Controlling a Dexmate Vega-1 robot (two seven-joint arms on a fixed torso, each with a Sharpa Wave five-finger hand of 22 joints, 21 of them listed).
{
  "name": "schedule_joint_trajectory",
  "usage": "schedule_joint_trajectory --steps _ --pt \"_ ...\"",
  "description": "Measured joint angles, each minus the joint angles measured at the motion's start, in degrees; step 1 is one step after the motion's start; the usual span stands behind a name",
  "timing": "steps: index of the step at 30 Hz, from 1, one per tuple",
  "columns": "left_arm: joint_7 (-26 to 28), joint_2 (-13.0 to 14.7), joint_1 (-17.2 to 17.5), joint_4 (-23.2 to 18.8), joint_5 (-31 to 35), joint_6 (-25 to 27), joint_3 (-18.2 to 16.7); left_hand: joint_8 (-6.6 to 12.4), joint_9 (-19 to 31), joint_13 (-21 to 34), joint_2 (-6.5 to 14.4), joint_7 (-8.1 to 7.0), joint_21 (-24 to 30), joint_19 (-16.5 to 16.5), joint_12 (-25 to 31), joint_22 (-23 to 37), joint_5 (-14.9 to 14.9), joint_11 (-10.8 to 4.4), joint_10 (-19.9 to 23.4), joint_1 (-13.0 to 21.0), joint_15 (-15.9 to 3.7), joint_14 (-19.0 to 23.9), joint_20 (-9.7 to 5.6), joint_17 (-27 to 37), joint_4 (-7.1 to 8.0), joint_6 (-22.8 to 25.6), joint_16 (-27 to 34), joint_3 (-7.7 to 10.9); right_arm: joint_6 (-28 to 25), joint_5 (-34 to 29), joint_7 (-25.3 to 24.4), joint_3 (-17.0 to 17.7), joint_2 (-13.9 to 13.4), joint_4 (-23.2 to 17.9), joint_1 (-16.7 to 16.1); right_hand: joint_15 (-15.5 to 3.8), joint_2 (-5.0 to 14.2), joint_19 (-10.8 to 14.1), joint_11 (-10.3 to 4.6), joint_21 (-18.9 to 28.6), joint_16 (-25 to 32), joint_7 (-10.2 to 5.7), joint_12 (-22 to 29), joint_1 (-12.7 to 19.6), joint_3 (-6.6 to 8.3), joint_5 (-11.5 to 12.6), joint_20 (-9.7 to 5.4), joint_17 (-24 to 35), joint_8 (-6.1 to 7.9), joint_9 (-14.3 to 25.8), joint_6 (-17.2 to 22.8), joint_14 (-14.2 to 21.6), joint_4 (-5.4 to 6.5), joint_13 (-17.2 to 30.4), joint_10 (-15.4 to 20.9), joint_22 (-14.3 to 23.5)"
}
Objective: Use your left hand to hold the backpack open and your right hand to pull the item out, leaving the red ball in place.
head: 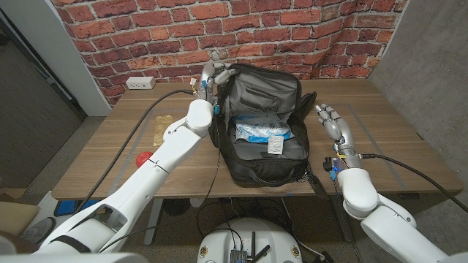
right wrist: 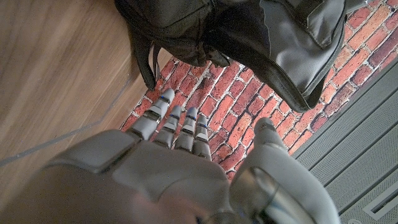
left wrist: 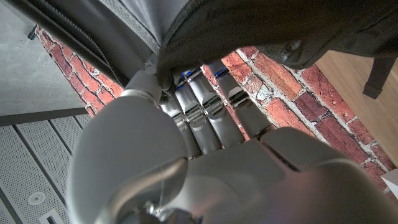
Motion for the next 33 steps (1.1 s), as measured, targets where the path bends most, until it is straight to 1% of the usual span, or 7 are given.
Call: schedule_joint_trajectory --steps 3,9,11,18,26,28,33 --pt "0.1 -0.3 -0.3 0.4 -0.7 -0.1 0.1 0.0 0.0 0.0 0.0 0.07 0.0 0.1 0.0 0.0 0.0 0.0 0.0 0.0 0.14 0.1 0.1 0.0 0.0 -0.1 0.0 0.0 -1.2 -1.3 -0.4 -0.1 -0.1 -1.0 -0.6 -0.11 -0.16 0.5 0.1 0.0 0.3 0.04 0.3 0.2 -0.02 0.0 0.3 0.0 0.0 0.3 0.6 0.5 -0.48 0.3 0.7 0.0" --pt "0.2 -0.8 -1.2 1.5 -2.0 -0.4 0.4 0.0 0.0 0.0 0.0 0.09 0.0 0.1 -0.1 -0.1 0.0 0.0 0.0 0.0 0.21 0.2 0.1 0.0 0.0 -0.1 0.0 0.0 -3.3 -3.8 -1.2 -0.5 -0.1 -3.0 -1.7 -0.17 -0.32 1.4 0.51 0.0 0.8 0.2 0.8 0.3 -0.24 -0.2 0.01 0.0 0.44 0.3 1.3 2.0 -0.71 0.3 1.9 0.0" --pt "0.3 -1.0 -1.4 1.7 -2.3 -0.5 0.5 0.0 0.0 0.0 0.0 0.1 0.0 0.1 -0.2 -0.1 -0.1 0.0 0.0 0.0 0.21 0.2 0.1 0.0 0.0 -0.1 0.0 0.0 -3.9 -4.5 -1.4 -0.7 -0.1 -3.5 -2.0 0.07 -0.6 1.7 0.5 0.0 1.0 0.36 0.8 0.6 -0.19 -0.2 0.32 0.0 0.44 0.3 1.5 2.4 -1.08 0.5 2.4 0.0" --pt "-0.3 -1.4 -2.5 2.9 -4.0 -0.7 0.8 -0.02 0.1 0.0 0.3 0.18 0.0 0.3 0.0 -0.1 -0.1 0.29 0.3 0.4 -0.1 0.5 -0.13 0.0 -0.01 -0.2 0.0 0.01 -5.7 -7.1 -2.1 -1.5 0.4 -5.4 -3.2 -0.42 -0.81 2.0 0.71 0.0 1.1 0.25 1.0 0.8 -0.25 -0.2 0.0 0.0 0.44 0.3 2.0 2.8 -1.15 0.5 2.8 0.0" --pt "-1.6 -1.4 -3.5 3.9 -5.6 -1.2 1.1 -0.04 0.1 0.0 0.3 0.31 0.0 0.5 0.0 -0.1 -0.1 0.56 0.6 0.4 0.2 0.8 -0.31 0.0 -0.31 -0.1 0.0 0.31 -8.2 -9.8 -2.5 -2.5 0.6 -7.3 -4.2 -0.38 -1.08 2.6 0.0 0.0 1.3 0.3 1.0 1.1 -0.25 -0.2 0.1 0.0 0.44 0.3 2.9 3.4 -1.54 0.7 3.5 0.0" --pt "-1.9 -1.4 -3.7 4.0 -6.0 -1.2 1.1 -0.04 0.1 0.0 0.3 0.32 0.0 0.5 0.0 -0.1 -0.1 0.56 0.6 0.4 0.2 0.8 -0.31 0.0 -0.31 -0.1 0.0 0.31 -8.6 -10.4 -2.5 -2.7 0.6 -7.6 -4.3 -0.2 -1.06 2.6 0.03 0.0 1.3 0.12 1.0 1.1 -0.24 -0.2 0.01 0.0 0.89 0.3 3.2 3.7 -1.55 0.8 3.5 0.0" --pt "-2.6 -1.4 -4.1 4.4 -7.2 -1.3 1.2 -0.05 0.0 0.0 0.3 0.41 0.0 0.5 0.0 -0.1 -0.1 0.57 0.6 0.4 0.12 0.9 -0.29 0.0 -0.31 -0.1 -0.1 0.31 -10.9 -13.1 -2.9 -4.0 0.3 -9.1 -4.6 -0.2 -1.42 3.2 0.03 0.0 1.7 -0.01 1.0 1.4 -0.25 -0.2 0.31 0.0 0.89 0.4 3.7 4.5 -2.0 0.8 4.3 0.0"
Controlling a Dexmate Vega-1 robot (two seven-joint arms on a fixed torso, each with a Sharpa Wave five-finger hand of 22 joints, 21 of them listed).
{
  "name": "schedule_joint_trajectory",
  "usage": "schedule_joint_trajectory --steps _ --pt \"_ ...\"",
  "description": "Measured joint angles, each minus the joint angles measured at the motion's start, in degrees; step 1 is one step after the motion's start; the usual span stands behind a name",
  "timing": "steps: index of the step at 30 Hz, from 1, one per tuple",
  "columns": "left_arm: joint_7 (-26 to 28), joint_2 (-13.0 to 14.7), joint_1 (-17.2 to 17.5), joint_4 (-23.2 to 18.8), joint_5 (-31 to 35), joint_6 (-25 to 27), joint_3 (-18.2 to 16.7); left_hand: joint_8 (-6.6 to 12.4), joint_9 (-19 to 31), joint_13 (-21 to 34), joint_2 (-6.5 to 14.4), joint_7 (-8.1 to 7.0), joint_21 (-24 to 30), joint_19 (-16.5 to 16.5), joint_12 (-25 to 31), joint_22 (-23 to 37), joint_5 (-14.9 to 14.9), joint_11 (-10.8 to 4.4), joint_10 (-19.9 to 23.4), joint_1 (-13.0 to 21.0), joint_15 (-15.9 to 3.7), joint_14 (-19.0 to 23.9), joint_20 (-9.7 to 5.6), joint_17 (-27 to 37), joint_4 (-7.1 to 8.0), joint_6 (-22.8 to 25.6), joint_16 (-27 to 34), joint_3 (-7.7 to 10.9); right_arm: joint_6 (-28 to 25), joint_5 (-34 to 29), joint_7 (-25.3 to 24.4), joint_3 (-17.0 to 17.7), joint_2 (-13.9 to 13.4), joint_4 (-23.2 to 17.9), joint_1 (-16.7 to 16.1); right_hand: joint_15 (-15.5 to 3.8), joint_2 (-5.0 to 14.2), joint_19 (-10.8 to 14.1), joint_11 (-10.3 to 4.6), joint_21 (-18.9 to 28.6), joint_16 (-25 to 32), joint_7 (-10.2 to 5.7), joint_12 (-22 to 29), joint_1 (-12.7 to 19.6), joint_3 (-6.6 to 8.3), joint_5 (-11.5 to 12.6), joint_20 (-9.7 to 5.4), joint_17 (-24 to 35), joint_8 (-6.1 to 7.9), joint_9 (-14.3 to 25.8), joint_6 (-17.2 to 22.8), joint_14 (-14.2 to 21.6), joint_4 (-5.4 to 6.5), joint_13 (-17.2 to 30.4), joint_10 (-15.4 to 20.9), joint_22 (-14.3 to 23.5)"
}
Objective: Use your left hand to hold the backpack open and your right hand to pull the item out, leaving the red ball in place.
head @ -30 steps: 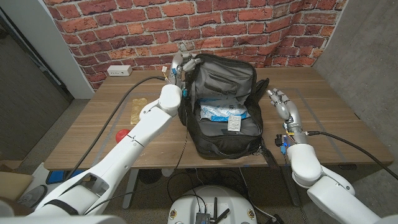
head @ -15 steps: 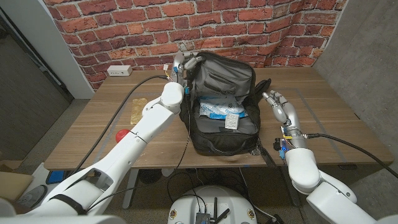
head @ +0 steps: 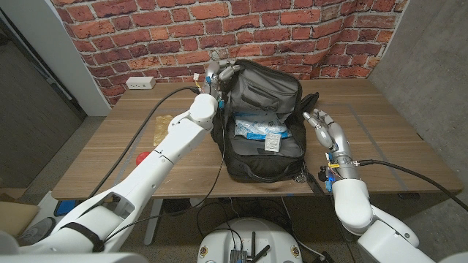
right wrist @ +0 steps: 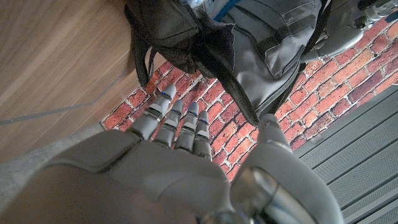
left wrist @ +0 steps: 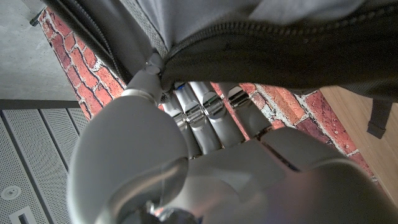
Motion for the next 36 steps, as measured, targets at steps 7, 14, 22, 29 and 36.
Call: schedule_joint_trajectory --steps 7,14,22,29,36 --pt "-0.5 0.0 -0.1 0.2 -1.3 -0.2 0.1 -0.14 0.0 0.0 -0.2 0.19 0.0 0.1 0.0 0.0 0.0 0.04 0.0 0.2 -0.21 0.2 0.1 0.0 0.0 0.2 0.0 0.0 -3.0 -3.8 -0.3 -1.9 -0.6 -1.7 -0.2 0.06 -0.16 0.8 -0.35 0.0 0.5 -0.36 0.8 1.4 0.23 0.0 -0.39 -0.3 0.39 0.2 1.4 1.5 -0.23 0.3 1.8 0.0" --pt "-0.6 0.0 -0.1 0.4 -2.3 -0.5 0.1 -0.14 0.0 0.0 -0.3 0.2 0.0 0.1 0.0 0.0 0.0 0.03 0.0 0.2 -0.2 0.2 0.1 0.0 0.0 0.1 0.0 0.0 -6.7 -8.0 0.0 -4.1 -1.6 -3.4 0.0 -0.22 -0.24 1.5 -0.46 0.0 1.1 -0.44 1.0 2.2 0.47 0.0 -0.39 -0.1 0.44 0.2 2.5 3.5 -0.47 0.5 3.1 0.0" --pt "-0.5 -0.2 0.3 0.6 -3.3 -1.1 0.1 -0.15 0.0 0.0 -0.2 0.29 0.0 0.3 -0.1 0.0 0.0 -0.04 0.1 0.2 -0.2 0.2 0.29 0.0 0.0 0.1 0.0 0.0 -11.3 -12.8 1.8 -6.8 -3.2 -5.3 1.3 -0.19 -0.54 2.3 -0.64 0.0 2.0 -0.37 1.4 3.4 0.47 0.0 -0.63 -0.1 0.88 0.2 3.4 5.5 -0.47 0.8 4.4 0.0" --pt "-0.2 -0.4 0.7 1.0 -4.3 -1.6 -0.3 -0.17 0.0 0.0 -0.3 0.3 0.0 0.3 -0.1 0.0 0.0 -0.06 0.1 0.1 -0.2 0.2 0.29 0.0 0.0 0.0 0.0 0.0 -15.7 -17.0 4.5 -9.2 -5.3 -7.2 2.7 -0.25 -0.61 3.3 -0.64 0.0 2.7 -0.39 1.4 4.4 0.71 0.0 -0.61 0.2 0.88 0.2 3.4 6.6 -0.69 1.1 4.7 0.0" --pt "0.2 -0.9 1.1 1.4 -5.3 -2.2 -0.6 -0.21 0.0 0.0 -0.4 0.39 0.0 0.3 -0.2 0.0 0.0 -0.07 0.1 -0.1 -0.2 0.2 0.29 0.0 0.0 0.0 0.0 0.0 -20.2 -21.9 8.6 -11.7 -7.8 -8.8 4.8 -0.22 -0.74 3.8 -0.95 0.0 2.9 -0.67 1.4 5.7 0.93 0.0 -0.51 0.2 0.88 0.2 3.7 7.1 -0.91 1.1 5.1 0.0"
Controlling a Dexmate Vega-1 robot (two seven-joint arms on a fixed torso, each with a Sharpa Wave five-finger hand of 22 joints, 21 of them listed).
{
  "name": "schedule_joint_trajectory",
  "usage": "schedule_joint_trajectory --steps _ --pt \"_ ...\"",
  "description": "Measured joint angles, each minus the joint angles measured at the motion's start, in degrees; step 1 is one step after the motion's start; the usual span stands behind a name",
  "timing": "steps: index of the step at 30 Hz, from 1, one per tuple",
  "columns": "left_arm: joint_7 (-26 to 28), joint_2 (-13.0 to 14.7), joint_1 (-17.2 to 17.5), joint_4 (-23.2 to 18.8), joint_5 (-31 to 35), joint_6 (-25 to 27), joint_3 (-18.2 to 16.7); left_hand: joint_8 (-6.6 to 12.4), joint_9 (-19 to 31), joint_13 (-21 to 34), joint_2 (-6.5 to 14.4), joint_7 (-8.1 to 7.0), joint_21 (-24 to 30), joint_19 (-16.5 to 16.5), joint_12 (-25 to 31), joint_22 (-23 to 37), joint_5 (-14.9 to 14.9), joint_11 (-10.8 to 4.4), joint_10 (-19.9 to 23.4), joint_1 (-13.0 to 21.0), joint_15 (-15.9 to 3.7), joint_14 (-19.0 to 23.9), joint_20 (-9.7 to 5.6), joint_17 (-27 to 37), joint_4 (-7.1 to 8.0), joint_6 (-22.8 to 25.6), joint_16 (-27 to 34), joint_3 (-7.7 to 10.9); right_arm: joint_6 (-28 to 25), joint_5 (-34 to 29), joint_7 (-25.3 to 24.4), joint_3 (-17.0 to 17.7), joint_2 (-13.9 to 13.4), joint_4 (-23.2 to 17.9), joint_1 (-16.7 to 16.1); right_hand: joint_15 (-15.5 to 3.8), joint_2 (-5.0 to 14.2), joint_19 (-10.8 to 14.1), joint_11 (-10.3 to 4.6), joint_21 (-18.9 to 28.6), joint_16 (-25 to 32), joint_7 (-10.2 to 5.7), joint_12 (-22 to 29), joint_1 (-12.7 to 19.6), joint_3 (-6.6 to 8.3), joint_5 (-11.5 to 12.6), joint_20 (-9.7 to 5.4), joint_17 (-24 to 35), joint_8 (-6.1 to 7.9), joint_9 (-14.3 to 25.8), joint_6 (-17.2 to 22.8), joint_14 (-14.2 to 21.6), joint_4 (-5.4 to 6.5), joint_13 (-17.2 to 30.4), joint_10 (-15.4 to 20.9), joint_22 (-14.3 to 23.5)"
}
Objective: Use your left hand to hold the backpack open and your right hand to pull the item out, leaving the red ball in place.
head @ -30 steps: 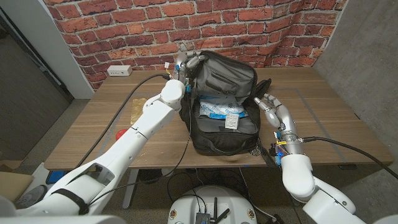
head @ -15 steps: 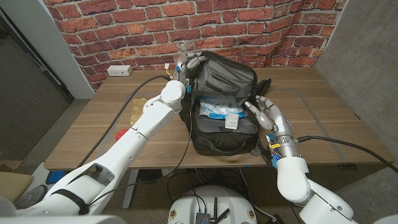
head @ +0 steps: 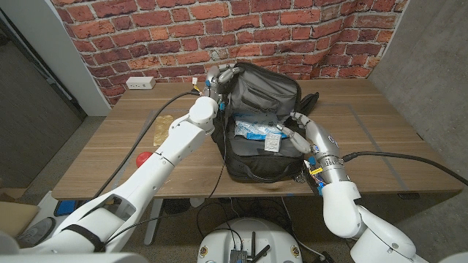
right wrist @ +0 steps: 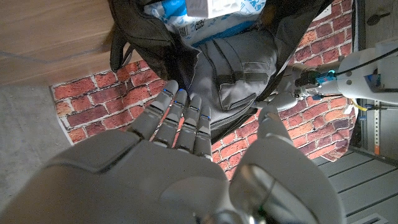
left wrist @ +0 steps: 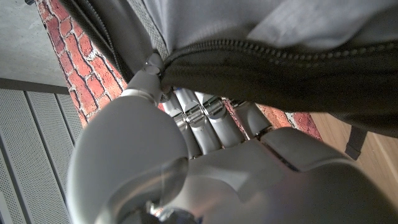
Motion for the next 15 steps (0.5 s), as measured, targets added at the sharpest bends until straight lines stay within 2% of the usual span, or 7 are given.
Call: schedule_joint_trajectory --steps 10,15 --pt "0.4 -0.5 0.4 0.4 -1.5 -0.8 -0.4 0.03 0.3 0.0 0.1 0.2 0.0 0.0 0.2 0.0 0.0 -0.01 0.0 -0.1 0.0 0.0 0.0 0.0 0.0 0.0 0.0 0.0 -5.5 -6.5 7.7 -3.8 -4.4 -2.2 4.2 -0.01 0.05 0.2 -0.51 0.0 0.2 0.0 -0.2 2.3 0.58 0.0 -0.21 0.0 -0.07 0.0 0.0 0.6 -0.57 0.0 0.1 0.0" --pt "0.7 -0.7 0.5 0.4 -1.9 -1.0 -0.5 0.03 0.3 0.0 0.1 0.24 0.0 0.3 0.2 0.0 0.0 -0.01 0.0 -0.1 0.11 0.1 -0.3 0.0 0.0 0.0 0.0 0.0 -7.3 -9.3 11.3 -5.3 -6.0 -2.7 5.9 -0.01 -0.26 0.2 -0.77 0.0 0.2 -0.51 -0.3 3.4 0.89 0.0 -0.21 0.3 -0.44 0.0 -0.5 0.6 -0.88 -0.1 -0.2 0.0"
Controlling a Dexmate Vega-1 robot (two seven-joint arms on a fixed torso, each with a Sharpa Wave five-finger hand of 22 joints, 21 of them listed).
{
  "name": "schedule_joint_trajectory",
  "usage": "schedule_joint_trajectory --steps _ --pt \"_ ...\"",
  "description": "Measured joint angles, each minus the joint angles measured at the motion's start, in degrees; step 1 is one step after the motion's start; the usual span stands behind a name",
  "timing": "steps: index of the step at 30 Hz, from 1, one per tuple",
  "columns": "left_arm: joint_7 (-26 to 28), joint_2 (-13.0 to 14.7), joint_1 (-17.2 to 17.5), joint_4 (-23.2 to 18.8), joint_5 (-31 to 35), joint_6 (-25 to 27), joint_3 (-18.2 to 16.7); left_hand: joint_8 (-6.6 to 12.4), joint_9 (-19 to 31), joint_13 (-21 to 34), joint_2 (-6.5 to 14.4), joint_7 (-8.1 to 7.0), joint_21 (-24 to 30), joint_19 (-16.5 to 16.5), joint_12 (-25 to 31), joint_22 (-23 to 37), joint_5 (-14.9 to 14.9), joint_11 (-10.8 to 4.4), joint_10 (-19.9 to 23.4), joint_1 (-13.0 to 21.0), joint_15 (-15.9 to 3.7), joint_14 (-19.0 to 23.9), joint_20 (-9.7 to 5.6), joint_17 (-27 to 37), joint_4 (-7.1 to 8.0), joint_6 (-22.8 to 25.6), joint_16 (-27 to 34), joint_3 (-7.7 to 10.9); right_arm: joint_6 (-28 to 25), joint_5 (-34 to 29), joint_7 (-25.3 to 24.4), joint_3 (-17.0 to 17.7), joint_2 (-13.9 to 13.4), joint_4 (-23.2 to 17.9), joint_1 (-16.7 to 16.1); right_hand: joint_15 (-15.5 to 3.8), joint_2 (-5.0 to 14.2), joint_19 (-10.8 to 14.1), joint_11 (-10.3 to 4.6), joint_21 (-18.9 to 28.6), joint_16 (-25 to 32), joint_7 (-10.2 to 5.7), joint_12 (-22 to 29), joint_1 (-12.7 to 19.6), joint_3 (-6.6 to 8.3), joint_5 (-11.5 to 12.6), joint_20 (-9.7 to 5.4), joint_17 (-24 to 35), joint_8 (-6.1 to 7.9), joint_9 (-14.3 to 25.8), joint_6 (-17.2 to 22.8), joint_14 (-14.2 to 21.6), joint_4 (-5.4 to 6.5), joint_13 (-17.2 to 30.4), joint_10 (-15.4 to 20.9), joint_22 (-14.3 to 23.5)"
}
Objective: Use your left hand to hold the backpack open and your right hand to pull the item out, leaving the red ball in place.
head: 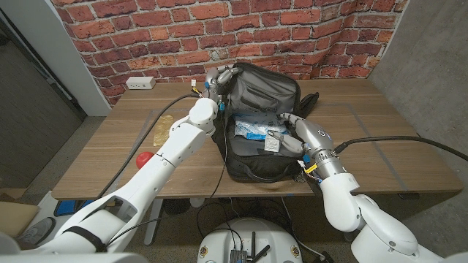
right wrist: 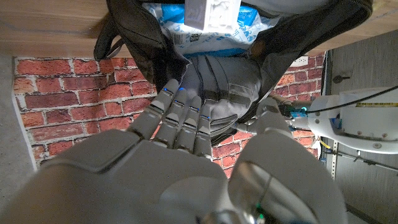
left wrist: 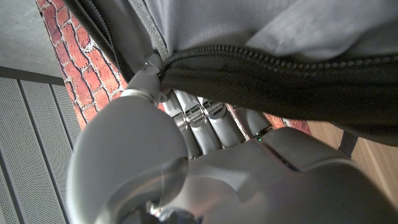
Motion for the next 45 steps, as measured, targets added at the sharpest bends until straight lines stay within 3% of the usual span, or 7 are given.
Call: schedule_joint_trajectory --steps 10,21,31,45 --pt "0.6 -0.4 0.3 0.0 -1.0 -0.3 -0.2 0.0 0.0 0.0 0.0 0.17 -0.2 0.0 0.0 0.0 0.1 -0.07 0.1 0.0 0.2 0.2 0.0 0.0 -0.25 0.3 0.0 0.24 -2.8 -6.1 9.4 -2.6 -2.8 -0.7 4.1 -0.05 -0.53 0.0 -0.58 -0.2 -0.2 -0.16 -1.2 3.1 0.24 0.0 0.0 0.0 -0.95 0.0 -2.4 -1.0 0.2 -0.1 -1.6 0.0" --pt "1.2 -0.8 0.4 0.1 -1.7 -0.9 -0.4 -0.05 0.0 0.0 -0.1 0.2 -0.2 0.0 0.0 0.0 0.1 -0.07 0.1 0.1 0.2 0.2 0.0 0.0 -0.24 0.3 0.0 0.24 -3.0 -9.5 18.1 -3.5 -4.2 -0.8 7.9 0.09 -1.31 -1.3 -0.78 -0.8 -0.9 0.31 -2.5 6.2 0.66 0.0 0.26 0.0 -1.8 0.0 -5.8 -2.8 0.17 -0.1 -4.5 0.0" --pt "1.8 -1.5 0.6 0.5 -2.3 -1.4 -0.6 0.0 0.0 0.0 -0.1 0.22 -0.2 0.0 -0.1 0.0 0.1 -0.17 0.2 0.1 -0.04 0.4 0.0 0.0 -0.24 0.3 0.0 0.24 -1.4 -12.1 26.8 -4.0 -4.2 -0.2 11.4 0.2 -1.36 -2.0 -0.68 -0.8 -1.4 0.72 -2.9 7.8 0.65 0.0 0.3 0.0 -1.79 0.0 -7.5 -4.1 0.17 -0.1 -5.8 0.0" --pt "2.6 -1.9 1.1 0.7 -3.1 -1.8 -1.1 0.0 0.0 0.0 -0.1 0.26 -0.4 0.0 0.0 0.0 0.1 0.05 0.4 0.2 -0.03 0.4 0.01 0.0 -0.24 0.3 0.0 0.24 1.3 -15.3 37.3 -4.9 -2.2 2.3 16.7 0.01 -1.57 -3.3 -0.57 -0.8 -2.5 1.14 -3.1 9.5 0.88 0.0 0.38 -0.2 -2.01 0.0 -9.1 -5.8 0.4 -0.3 -7.6 0.0"
